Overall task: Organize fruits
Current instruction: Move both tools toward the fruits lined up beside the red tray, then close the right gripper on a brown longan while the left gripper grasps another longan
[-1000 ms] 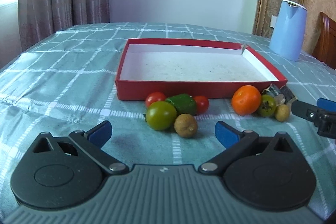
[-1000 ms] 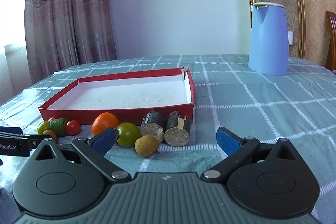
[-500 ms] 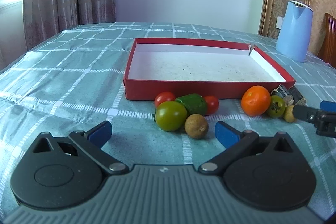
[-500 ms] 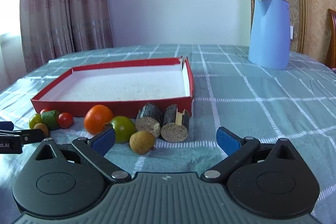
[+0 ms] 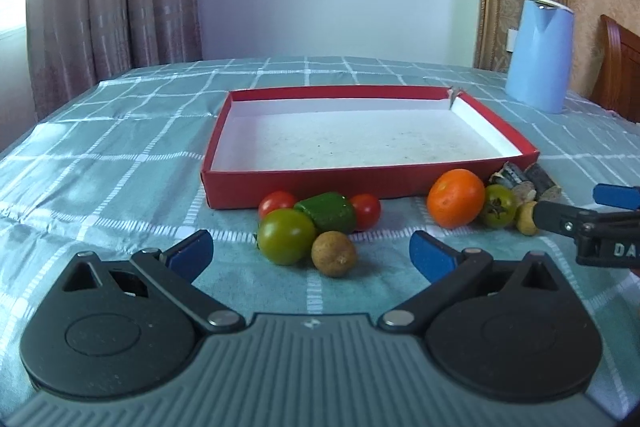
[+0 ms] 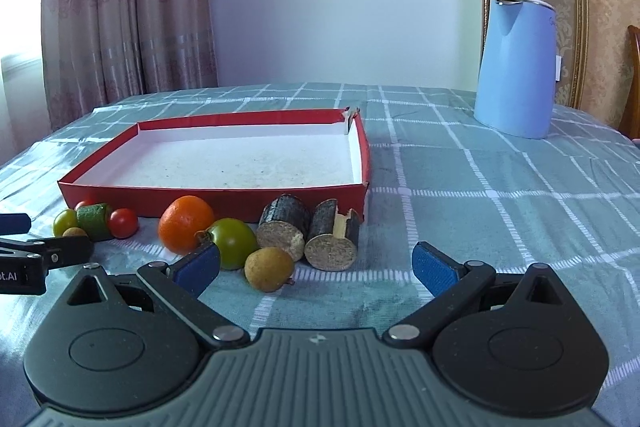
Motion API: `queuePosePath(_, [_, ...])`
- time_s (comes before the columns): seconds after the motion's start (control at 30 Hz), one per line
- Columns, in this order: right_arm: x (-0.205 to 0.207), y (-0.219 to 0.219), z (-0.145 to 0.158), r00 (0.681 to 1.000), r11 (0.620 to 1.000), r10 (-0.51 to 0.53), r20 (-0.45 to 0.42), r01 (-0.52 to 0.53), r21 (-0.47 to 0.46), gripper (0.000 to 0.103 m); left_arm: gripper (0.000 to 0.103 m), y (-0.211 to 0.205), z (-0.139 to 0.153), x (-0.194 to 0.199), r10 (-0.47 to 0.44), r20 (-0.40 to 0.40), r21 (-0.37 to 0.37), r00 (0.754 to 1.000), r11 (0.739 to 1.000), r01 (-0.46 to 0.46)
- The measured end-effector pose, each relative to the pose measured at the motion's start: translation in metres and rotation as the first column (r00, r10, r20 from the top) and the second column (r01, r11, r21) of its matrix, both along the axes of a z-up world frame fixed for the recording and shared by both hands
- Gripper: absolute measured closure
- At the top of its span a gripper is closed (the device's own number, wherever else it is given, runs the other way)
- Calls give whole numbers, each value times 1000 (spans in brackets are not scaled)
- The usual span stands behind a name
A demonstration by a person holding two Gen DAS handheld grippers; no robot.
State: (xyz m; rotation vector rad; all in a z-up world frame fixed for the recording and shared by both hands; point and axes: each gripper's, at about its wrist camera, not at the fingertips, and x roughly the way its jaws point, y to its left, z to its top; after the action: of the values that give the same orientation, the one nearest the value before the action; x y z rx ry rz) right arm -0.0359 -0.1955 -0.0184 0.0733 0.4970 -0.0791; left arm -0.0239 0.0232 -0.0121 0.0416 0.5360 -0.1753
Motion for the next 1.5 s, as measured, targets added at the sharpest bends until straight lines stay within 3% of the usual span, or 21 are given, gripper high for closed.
queuePosePath(0.3, [2,4,0,999,999,35,-13,-36,-19,0,0,2,-4,7,18,-45,-23,999,1000,-19])
queuePosePath(0.5, [8,11,0,998,998,52,-39,-53,-35,6,0,-4,-3,4,1,-32,10,999,1000,-1])
queuePosePath(0.67, [6,13,1,998,997,53,-24,-54,-49,6,0,-6,-2,4,-8,-34,10,999,1000,9])
queuePosePath(1.17, [16,12,-3,994,997,64,-93,-67,-30,10,0,-13,-7,10,-7,-75,20,997,1000,9])
queuePosePath(1.5, [25,18,-5,988,995,88,-128,-92,-28,32,0,-13,-7,11,-5,-77,19,997,1000,6])
